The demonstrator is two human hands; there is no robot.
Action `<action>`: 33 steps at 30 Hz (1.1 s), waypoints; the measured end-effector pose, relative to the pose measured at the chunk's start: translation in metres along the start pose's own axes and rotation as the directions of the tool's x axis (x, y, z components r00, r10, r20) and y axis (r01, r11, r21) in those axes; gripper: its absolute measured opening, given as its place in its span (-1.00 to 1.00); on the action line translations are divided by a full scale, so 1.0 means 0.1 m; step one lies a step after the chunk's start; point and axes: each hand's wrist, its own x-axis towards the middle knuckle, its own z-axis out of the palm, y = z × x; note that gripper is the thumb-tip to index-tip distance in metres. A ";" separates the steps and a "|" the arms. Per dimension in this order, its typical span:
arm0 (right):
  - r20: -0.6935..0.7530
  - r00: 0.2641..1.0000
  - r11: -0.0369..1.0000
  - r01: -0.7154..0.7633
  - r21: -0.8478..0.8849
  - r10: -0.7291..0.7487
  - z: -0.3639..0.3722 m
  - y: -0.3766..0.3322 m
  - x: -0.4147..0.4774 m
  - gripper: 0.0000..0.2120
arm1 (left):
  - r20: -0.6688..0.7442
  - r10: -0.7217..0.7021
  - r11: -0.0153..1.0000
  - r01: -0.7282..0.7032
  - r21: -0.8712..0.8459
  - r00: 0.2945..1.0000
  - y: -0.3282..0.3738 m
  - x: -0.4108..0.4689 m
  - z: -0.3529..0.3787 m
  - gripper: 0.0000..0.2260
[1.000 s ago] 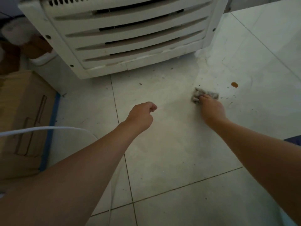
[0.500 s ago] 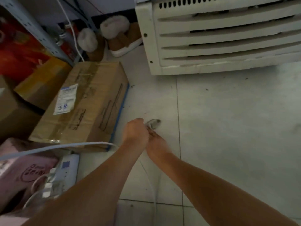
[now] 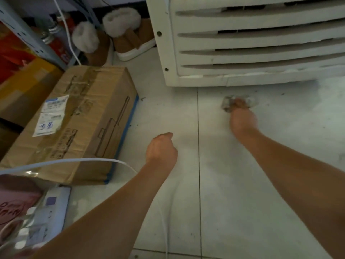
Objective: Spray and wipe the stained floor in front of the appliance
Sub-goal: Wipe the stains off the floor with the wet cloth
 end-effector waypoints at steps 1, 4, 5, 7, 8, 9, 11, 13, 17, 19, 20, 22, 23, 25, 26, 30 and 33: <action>0.017 0.993 0.993 -0.114 0.006 0.114 -0.11 0.21 0.03 -0.61 | 0.004 0.014 1.000 -0.014 -0.011 1.000 0.05 0.01 0.02 -0.50; -0.013 0.966 0.965 -0.259 0.043 0.260 -0.33 0.44 -0.07 -0.63 | 0.015 0.051 0.997 -0.050 -0.067 0.999 0.17 0.04 0.05 -0.48; -0.073 0.981 0.984 -0.178 0.031 0.180 -0.31 0.39 -0.15 -0.60 | 0.010 0.059 0.995 -0.058 -0.087 0.998 0.20 0.04 0.05 -0.48; -0.041 0.991 0.990 0.126 -0.059 -0.128 -0.13 0.04 -0.47 -0.52 | -0.013 0.074 0.991 -0.075 -0.107 0.997 0.22 0.04 0.02 -0.47; 0.021 0.964 0.962 0.265 -0.061 -0.264 0.01 -0.18 -0.61 -0.53 | -0.028 0.081 0.991 -0.083 -0.105 0.996 0.23 0.04 0.00 -0.48; 0.058 0.919 0.919 0.393 -0.042 -0.391 0.17 -0.41 -0.72 -0.55 | -0.044 0.089 0.992 -0.093 -0.090 0.995 0.22 0.04 -0.01 -0.48; 0.068 0.847 0.846 0.516 0.136 -0.528 0.46 -0.90 -0.76 -0.56 | -0.065 0.137 0.989 -0.140 -0.044 0.988 0.21 0.06 -0.03 -0.50; 0.090 0.868 0.870 0.476 0.130 -0.488 0.61 -1.25 -0.59 -0.51 | -0.061 0.223 0.974 -0.224 -0.019 0.973 0.19 0.14 -0.02 -0.54; 0.163 0.870 0.883 0.468 0.026 -0.465 0.69 -1.38 -0.12 -0.51 | -0.087 0.240 0.967 -0.246 -0.064 0.967 0.23 0.49 -0.02 -0.59; 0.177 0.897 0.911 0.378 0.163 -0.404 0.64 -1.35 -0.04 -0.60 | -0.095 0.221 0.969 -0.230 -0.093 0.971 0.36 0.65 -0.04 -0.59; 0.129 0.926 0.926 0.328 0.188 -0.354 0.59 -1.29 0.01 -0.64 | -0.090 0.223 0.968 -0.231 -0.098 0.971 0.44 0.71 -0.03 -0.60; 0.087 0.958 0.960 0.266 0.092 -0.274 0.47 -1.13 0.09 -0.64 | -0.059 0.252 0.961 -0.257 -0.106 0.966 0.62 0.81 0.03 -0.61; 0.056 0.970 0.969 0.230 0.096 -0.236 0.44 -1.00 0.14 -0.63 | -0.032 0.276 0.953 -0.278 -0.116 0.961 0.71 0.84 0.08 -0.61; -0.012 0.979 0.977 0.203 0.065 -0.203 0.33 -0.65 0.24 -0.61 | 0.023 0.338 0.932 -0.331 -0.148 0.941 0.90 0.85 0.19 -0.62; -0.053 0.981 0.981 0.191 0.032 -0.189 0.27 -0.43 0.29 -0.59 | 0.047 0.365 0.921 -0.353 -0.163 0.930 1.00 0.84 0.25 -0.62; -0.115 0.993 0.999 0.039 0.005 -0.038 -0.17 0.62 0.35 -0.59 | 0.081 0.446 0.882 -0.422 -0.210 0.891 1.39 0.75 0.43 -0.63; -0.158 0.981 0.991 -0.121 -0.049 0.112 -0.53 1.53 0.19 -0.61 | 0.122 0.477 0.867 -0.444 -0.224 0.870 1.63 0.62 0.55 -0.63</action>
